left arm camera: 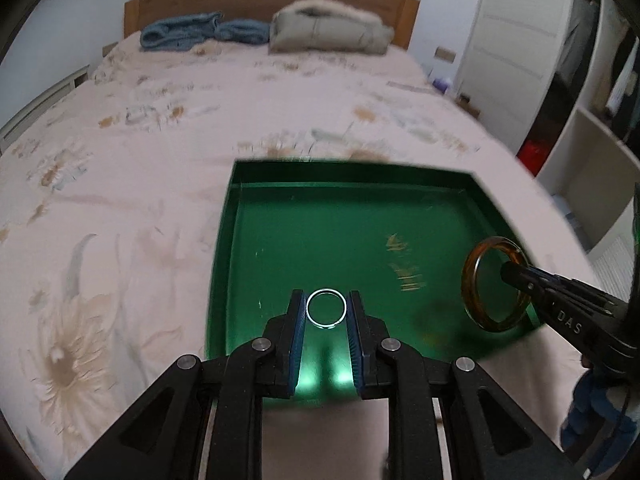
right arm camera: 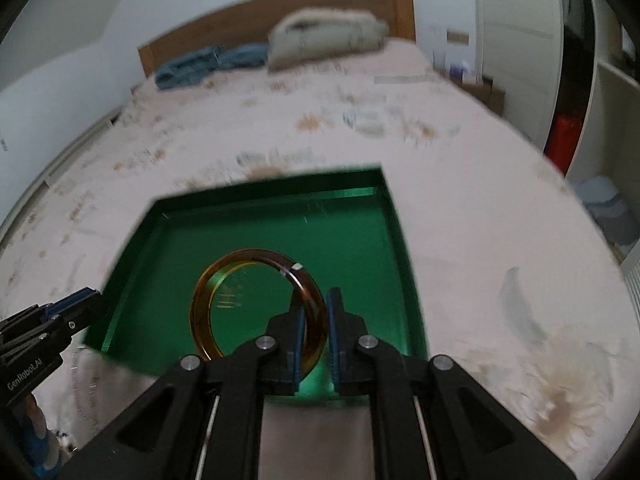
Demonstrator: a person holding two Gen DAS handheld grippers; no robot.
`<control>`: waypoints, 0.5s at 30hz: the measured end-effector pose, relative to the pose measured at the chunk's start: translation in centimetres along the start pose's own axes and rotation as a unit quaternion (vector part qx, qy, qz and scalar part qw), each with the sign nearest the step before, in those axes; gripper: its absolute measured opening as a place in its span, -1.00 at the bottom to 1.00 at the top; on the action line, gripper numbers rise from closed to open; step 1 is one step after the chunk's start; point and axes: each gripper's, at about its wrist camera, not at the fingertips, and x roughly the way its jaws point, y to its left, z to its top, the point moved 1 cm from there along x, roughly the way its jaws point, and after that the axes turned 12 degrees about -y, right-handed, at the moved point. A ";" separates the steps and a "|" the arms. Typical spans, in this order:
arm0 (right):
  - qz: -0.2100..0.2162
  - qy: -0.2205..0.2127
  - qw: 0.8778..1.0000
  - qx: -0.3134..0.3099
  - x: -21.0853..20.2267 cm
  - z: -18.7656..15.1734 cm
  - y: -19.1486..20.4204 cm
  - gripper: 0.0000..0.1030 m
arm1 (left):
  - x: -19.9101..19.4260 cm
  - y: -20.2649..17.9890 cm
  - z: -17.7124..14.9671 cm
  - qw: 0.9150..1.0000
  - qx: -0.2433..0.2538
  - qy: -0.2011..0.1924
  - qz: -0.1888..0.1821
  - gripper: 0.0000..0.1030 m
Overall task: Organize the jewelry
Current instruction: 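Carry the silver ring and amber bangle into the green tray with both tools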
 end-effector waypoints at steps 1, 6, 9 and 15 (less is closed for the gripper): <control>-0.003 0.014 1.000 0.000 1.2 -0.6 -0.2 -0.82 | 0.6 0.0 -0.2 1.000 0.003 0.004 0.004 -0.62; -0.018 0.042 0.999 -0.027 3.4 -1.8 0.2 -0.82 | 2.4 -0.3 -1.1 0.999 0.024 0.014 0.020 -0.62; -0.026 0.052 0.997 -0.045 3.8 -2.0 0.2 -0.81 | 3.4 -0.1 -1.7 0.999 0.026 0.026 0.034 -0.61; -0.030 0.078 0.995 -0.059 4.0 -1.3 0.2 -0.67 | 2.8 0.1 -0.8 0.998 0.029 0.030 0.039 0.01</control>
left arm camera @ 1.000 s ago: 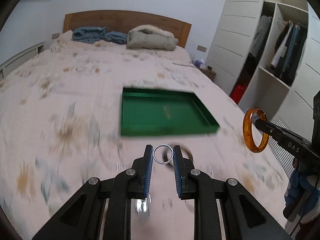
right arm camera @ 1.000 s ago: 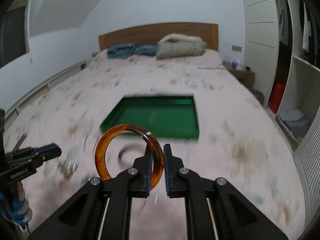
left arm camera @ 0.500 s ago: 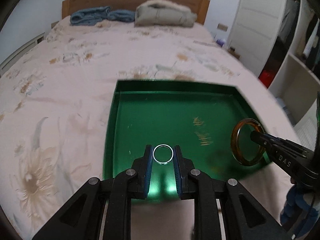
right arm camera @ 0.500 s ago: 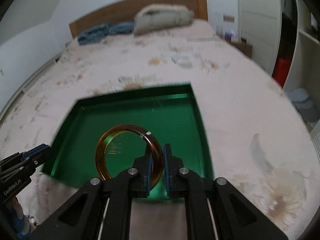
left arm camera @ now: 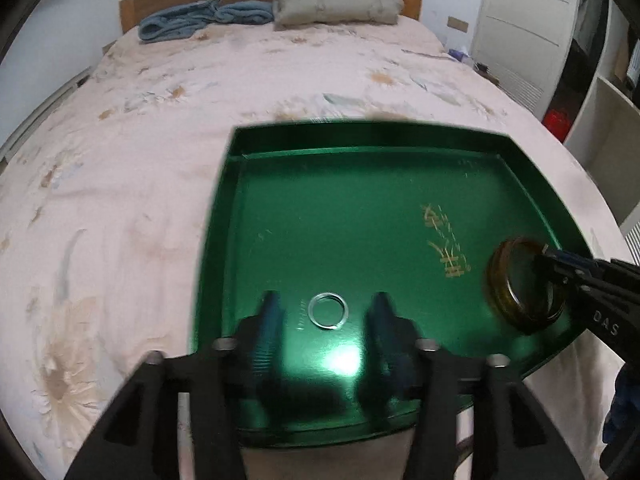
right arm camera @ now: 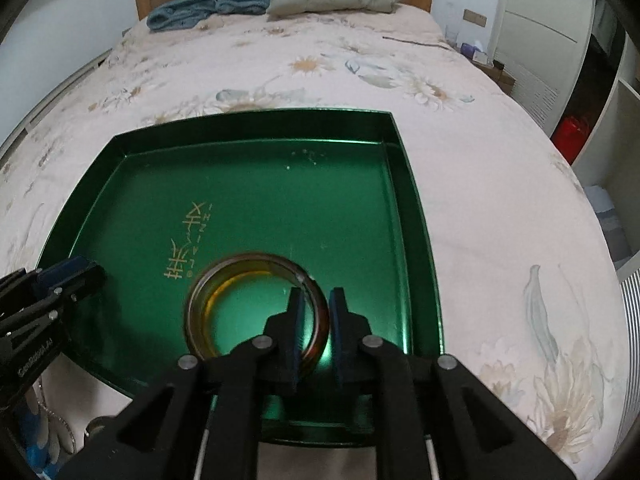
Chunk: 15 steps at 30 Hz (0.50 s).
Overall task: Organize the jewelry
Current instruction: 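Carry the silver ring and amber bangle into the green tray with both tools, then open both tools to release the items and withdraw from the tray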
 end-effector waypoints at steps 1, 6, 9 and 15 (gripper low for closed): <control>0.002 0.001 1.000 0.004 -0.4 0.1 -0.2 -0.66 | -1.0 0.3 0.4 1.000 -0.001 -0.008 0.000 0.01; 0.019 -0.039 0.999 0.025 -5.7 0.9 -1.2 -0.61 | -7.9 1.8 1.4 0.998 -0.008 -0.062 0.004 0.02; 0.030 -0.067 0.996 0.042 -10.0 0.4 -1.7 -0.59 | -12.5 2.8 0.8 0.995 -0.014 -0.099 0.011 0.02; 0.024 -0.111 0.992 0.053 -20.8 -3.7 -2.0 -0.50 | -19.5 4.5 -2.9 0.996 -0.019 -0.089 0.009 0.02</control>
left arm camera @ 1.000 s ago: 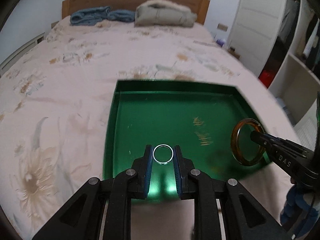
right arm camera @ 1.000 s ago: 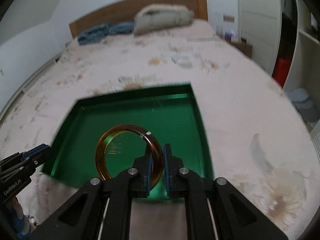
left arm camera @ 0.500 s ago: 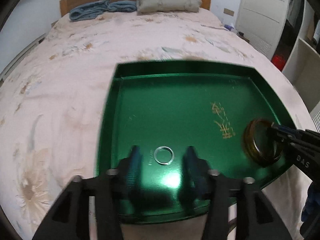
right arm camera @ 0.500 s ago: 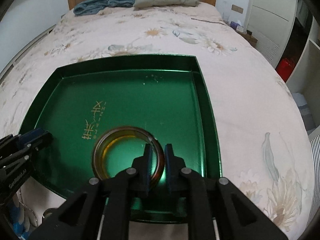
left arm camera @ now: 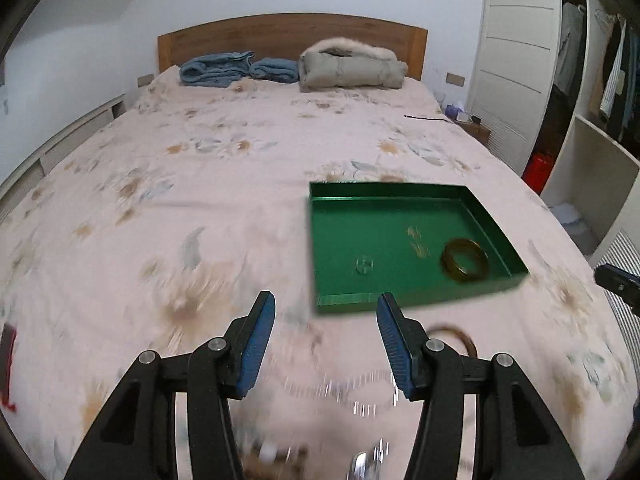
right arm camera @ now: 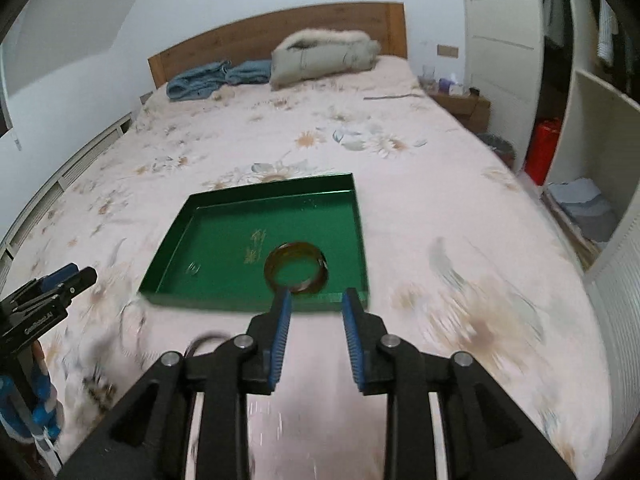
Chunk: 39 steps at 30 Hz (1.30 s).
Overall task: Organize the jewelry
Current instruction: 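Open both tools to release the items and withdraw from the tray, then grasp a silver ring with the left tool while the right tool grasps a twisted silver hoop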
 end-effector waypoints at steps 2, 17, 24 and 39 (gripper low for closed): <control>-0.002 -0.009 1.000 -0.003 -3.0 -0.7 0.2 -0.50 | -2.9 0.7 -0.9 1.000 -0.015 -0.005 0.001 0.02; 0.030 -0.061 0.998 -0.015 -18.7 -7.6 1.7 -0.34 | -18.0 5.3 -6.5 0.998 -0.045 -0.046 0.029 0.32; 0.042 -0.065 0.997 -0.029 -19.7 -10.7 0.8 -0.34 | -19.1 6.9 -10.9 0.998 -0.048 -0.034 0.038 0.32; 0.072 -0.012 0.997 -0.007 -12.8 -14.9 -2.1 -0.34 | -11.7 -1.8 -14.8 0.996 -0.005 0.031 -0.086 0.32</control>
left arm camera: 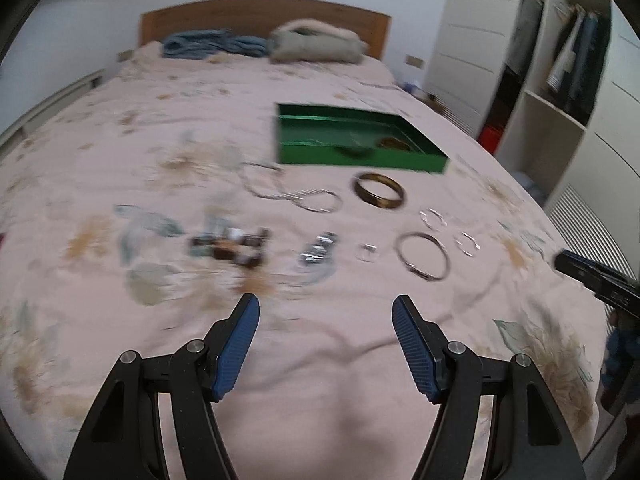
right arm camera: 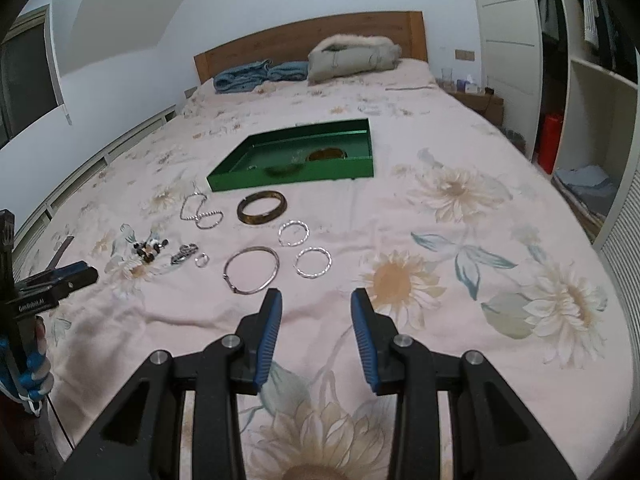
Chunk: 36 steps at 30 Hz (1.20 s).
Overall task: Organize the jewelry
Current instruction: 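Grasp a silver ring with the left tool while the right tool grasps a twisted silver hoop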
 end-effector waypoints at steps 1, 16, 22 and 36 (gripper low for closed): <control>0.002 0.003 1.000 0.000 0.5 -0.1 -0.2 -0.34 | 1.1 -0.8 -0.1 1.000 0.005 0.007 -0.009 0.32; 0.067 0.067 0.993 -0.066 9.7 -1.1 -0.5 -0.31 | 11.5 -3.4 0.9 0.997 0.041 0.060 -0.013 0.22; 0.081 0.081 0.989 -0.098 12.7 -0.9 0.4 -0.18 | 13.4 -3.4 0.6 0.996 0.046 0.073 -0.009 0.16; 0.075 0.086 0.988 -0.103 15.0 -1.0 0.5 -0.24 | 14.1 -3.5 0.4 0.996 0.054 0.072 -0.007 -0.64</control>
